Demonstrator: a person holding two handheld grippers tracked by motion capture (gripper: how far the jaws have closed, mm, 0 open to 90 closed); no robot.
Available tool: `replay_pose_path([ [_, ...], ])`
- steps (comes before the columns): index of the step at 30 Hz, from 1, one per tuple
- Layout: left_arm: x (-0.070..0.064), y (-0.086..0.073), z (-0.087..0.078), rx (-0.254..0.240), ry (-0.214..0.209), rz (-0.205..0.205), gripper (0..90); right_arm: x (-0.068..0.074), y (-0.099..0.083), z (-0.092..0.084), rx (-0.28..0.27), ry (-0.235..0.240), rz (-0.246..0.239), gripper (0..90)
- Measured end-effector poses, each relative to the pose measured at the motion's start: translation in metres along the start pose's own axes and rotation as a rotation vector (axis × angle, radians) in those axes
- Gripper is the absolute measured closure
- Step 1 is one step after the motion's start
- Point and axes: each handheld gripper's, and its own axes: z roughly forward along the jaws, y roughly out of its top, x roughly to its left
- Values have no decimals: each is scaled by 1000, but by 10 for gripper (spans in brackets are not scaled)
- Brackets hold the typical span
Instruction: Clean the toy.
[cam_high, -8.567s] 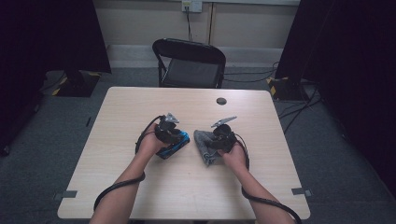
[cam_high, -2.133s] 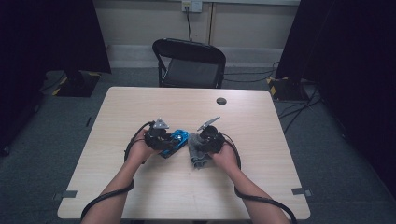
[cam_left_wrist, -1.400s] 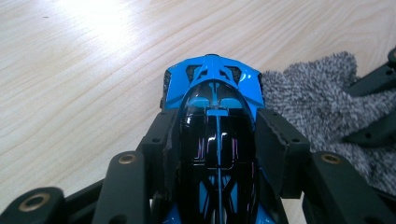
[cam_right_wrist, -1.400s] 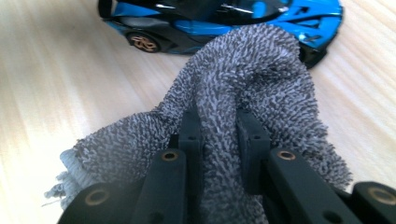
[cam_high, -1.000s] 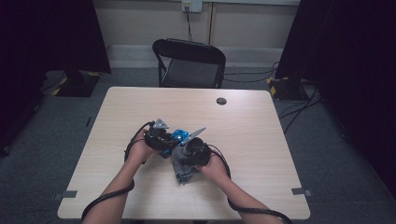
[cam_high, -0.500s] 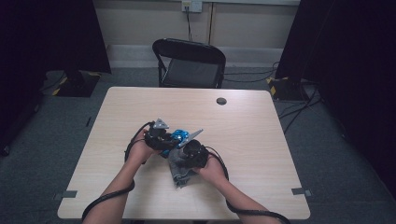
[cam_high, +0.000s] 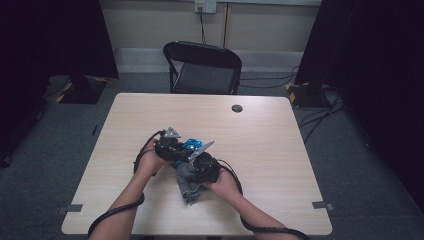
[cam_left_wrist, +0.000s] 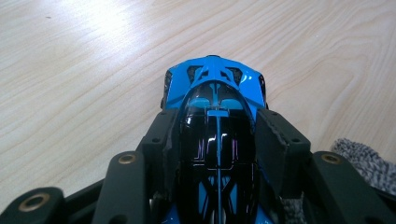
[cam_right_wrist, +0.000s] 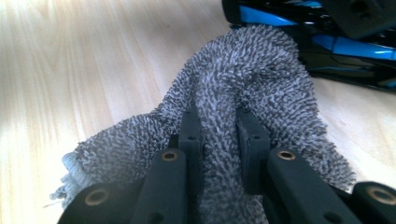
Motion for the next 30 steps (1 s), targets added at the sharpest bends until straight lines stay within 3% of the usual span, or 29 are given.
replay_pose_path([
  [15,-1,0,0,-2,7,2,509,12,1,5,-7,72,-41,755],
  [21,-1,-1,0,-7,6,0,509,13,2,-1,-10,75,-56,755],
  [26,-1,-1,0,-7,7,2,509,1,-4,-21,-33,47,-39,757],
  [30,-1,0,0,2,10,13,509,-21,-12,-42,-56,-1,18,758],
])
